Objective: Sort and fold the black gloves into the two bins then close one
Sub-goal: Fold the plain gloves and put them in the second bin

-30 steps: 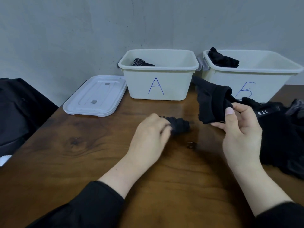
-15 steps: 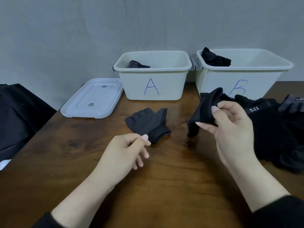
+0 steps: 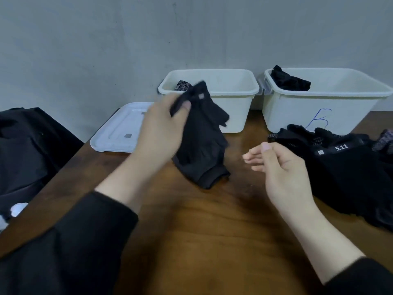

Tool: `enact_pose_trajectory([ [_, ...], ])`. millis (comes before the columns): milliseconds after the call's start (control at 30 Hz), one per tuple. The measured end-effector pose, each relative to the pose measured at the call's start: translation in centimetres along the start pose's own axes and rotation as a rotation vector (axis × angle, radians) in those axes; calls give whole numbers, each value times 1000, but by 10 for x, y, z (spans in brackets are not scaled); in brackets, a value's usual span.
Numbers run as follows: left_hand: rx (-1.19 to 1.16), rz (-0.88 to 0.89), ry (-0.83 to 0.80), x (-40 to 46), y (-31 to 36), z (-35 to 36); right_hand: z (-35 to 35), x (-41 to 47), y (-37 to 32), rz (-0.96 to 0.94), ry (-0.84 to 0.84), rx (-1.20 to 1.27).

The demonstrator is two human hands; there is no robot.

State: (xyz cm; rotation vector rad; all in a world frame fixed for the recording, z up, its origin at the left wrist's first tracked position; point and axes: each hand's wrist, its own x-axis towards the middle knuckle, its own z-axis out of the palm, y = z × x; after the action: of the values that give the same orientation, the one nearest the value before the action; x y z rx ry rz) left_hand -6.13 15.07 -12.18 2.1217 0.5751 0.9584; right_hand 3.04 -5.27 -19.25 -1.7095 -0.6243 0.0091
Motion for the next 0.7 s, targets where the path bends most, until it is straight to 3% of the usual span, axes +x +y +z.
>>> enact_pose_trajectory([
  [133, 21, 124, 1, 17, 2, -6, 4, 6, 28, -4, -186, -280],
  [200, 85, 141, -123, 0, -11, 7, 9, 8, 31, -55, -328, -385],
  [333, 465, 55, -436, -51, -60, 41, 14, 6, 31, -140, -612, -635],
  [433, 487, 4, -486, -65, -76, 45, 14, 3, 31, -180, -612, -661],
  [567, 405, 59, -519, -68, -77, 38, 10, -5, 29, -200, -626, -638],
  [700, 464, 145, -593, -74, -79, 35, 4, -7, 28, -178, -640, -582],
])
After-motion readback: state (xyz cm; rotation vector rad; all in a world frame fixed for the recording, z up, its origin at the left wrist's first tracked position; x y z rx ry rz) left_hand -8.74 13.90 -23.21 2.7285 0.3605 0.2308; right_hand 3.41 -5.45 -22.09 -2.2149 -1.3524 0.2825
